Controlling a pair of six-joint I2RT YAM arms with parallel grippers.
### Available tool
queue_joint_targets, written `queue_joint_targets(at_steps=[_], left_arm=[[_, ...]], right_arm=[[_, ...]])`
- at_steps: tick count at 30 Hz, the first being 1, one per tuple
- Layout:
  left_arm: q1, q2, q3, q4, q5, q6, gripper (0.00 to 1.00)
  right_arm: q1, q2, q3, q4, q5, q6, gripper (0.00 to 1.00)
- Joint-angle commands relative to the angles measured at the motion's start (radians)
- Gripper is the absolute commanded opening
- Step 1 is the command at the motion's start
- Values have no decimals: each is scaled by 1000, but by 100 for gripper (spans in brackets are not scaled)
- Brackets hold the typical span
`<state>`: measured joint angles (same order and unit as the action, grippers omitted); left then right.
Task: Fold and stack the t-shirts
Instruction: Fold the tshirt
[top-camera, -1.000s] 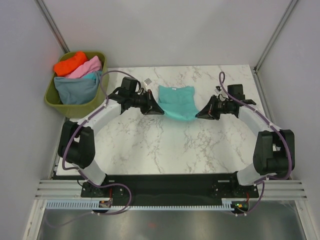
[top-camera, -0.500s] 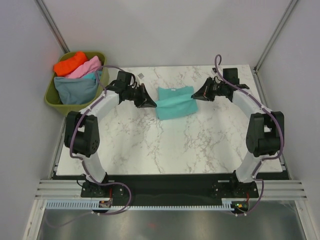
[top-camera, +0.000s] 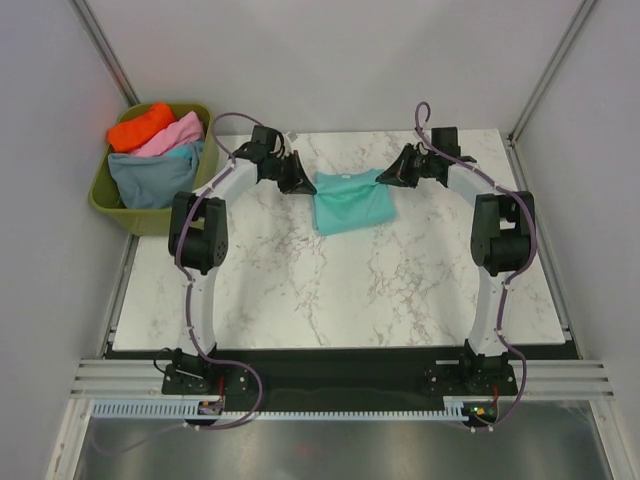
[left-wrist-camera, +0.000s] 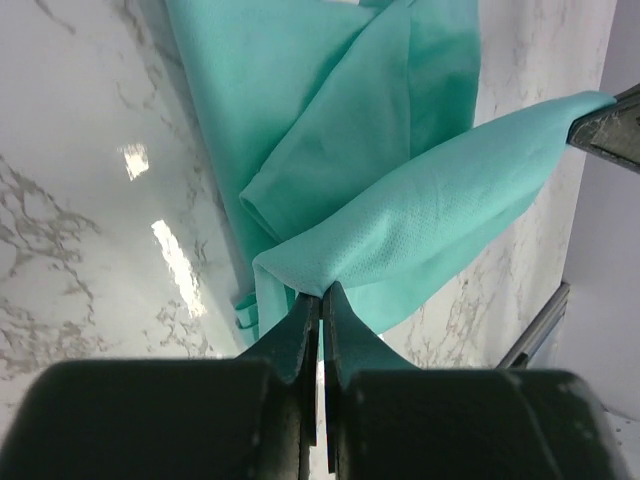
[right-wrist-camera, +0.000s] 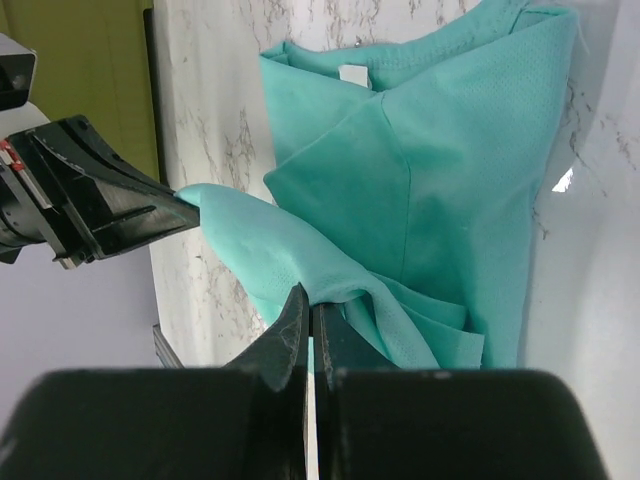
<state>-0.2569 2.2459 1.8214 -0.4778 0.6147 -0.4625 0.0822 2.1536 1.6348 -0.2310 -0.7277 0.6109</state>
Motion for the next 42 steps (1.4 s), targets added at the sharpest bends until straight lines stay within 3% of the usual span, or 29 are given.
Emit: queue_joint_targets(at_steps=[1, 19, 26, 34, 42], left_arm=[[4, 14, 114, 30, -39, 76, 2], [-19, 130, 286, 77, -78, 142, 2], [-28, 72, 216, 80, -33, 102, 2], [-41, 61, 245, 80, -55, 122, 2], [-44, -136, 14, 56, 23, 56, 2]], right_arm=[[-1, -14, 48, 58, 11, 1, 0], [-7, 8, 54, 62, 44, -36, 0], [-5, -70, -27, 65, 39, -25, 0], [-13, -98, -49, 65, 33, -33, 0], [-18, -257, -190, 58, 13, -4, 0]])
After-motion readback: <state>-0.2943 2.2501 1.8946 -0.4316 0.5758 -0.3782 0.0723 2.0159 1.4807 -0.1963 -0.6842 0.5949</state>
